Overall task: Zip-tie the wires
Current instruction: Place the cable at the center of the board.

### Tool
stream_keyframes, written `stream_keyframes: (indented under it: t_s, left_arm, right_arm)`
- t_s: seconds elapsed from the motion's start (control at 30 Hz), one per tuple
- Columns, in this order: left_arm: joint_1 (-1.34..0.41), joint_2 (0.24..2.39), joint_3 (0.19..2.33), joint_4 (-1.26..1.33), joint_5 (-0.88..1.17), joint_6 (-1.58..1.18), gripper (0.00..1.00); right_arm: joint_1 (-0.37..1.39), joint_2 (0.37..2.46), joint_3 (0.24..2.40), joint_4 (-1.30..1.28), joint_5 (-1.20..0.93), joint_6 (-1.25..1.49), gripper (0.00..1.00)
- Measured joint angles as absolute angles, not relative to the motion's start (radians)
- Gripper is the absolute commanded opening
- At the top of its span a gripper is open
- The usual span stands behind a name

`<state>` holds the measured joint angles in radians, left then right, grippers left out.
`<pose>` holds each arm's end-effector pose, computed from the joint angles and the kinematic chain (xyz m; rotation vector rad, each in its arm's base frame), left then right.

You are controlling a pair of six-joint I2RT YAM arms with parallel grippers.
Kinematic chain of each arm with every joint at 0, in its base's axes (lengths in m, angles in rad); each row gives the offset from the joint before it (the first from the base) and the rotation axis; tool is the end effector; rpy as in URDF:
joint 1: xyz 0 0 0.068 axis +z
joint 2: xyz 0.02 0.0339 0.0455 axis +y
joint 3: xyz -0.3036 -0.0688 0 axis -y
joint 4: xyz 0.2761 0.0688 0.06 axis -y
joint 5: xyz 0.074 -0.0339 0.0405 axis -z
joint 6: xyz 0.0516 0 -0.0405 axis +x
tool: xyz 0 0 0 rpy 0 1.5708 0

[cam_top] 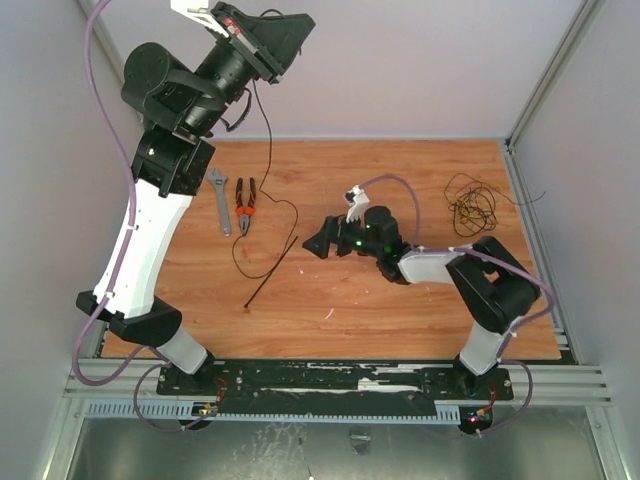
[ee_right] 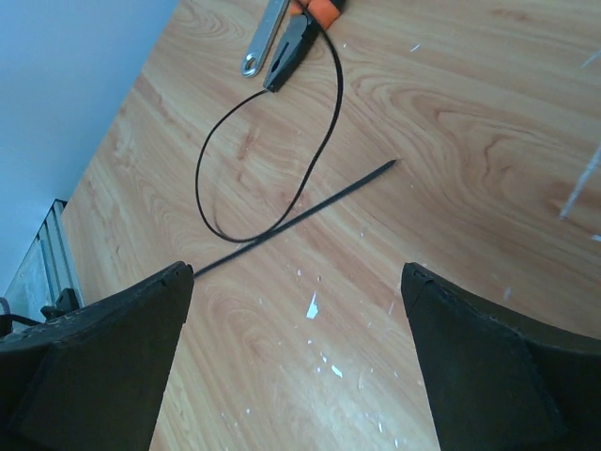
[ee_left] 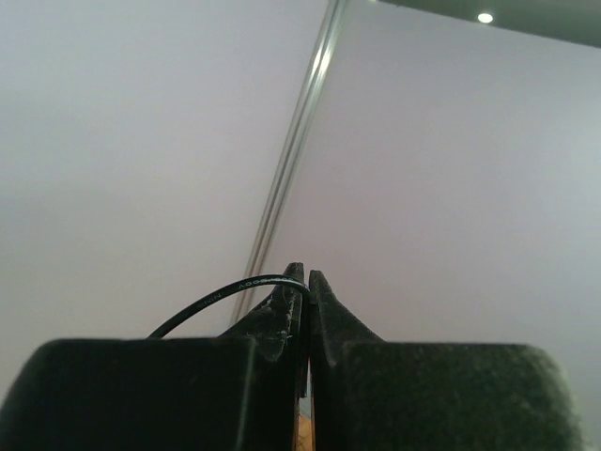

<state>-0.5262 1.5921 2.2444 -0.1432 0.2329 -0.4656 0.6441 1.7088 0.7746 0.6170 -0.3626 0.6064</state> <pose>0.2689 -0.1700 0.6928 0.2545 1.1020 -1.0132 0.3011 0.2490 0.1897 -0.3080 2.0266 1.1634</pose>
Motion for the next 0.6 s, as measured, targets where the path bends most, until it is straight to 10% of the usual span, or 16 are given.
stream_keyframes:
  t_s: [0.6]
  left_arm:
    - [-0.526, 1.593, 2.267, -0.069, 0.238, -0.488, 0.00]
  right_arm:
    - [0.769, 2.081, 1.107, 0.700, -0.239, 0.662, 0.81]
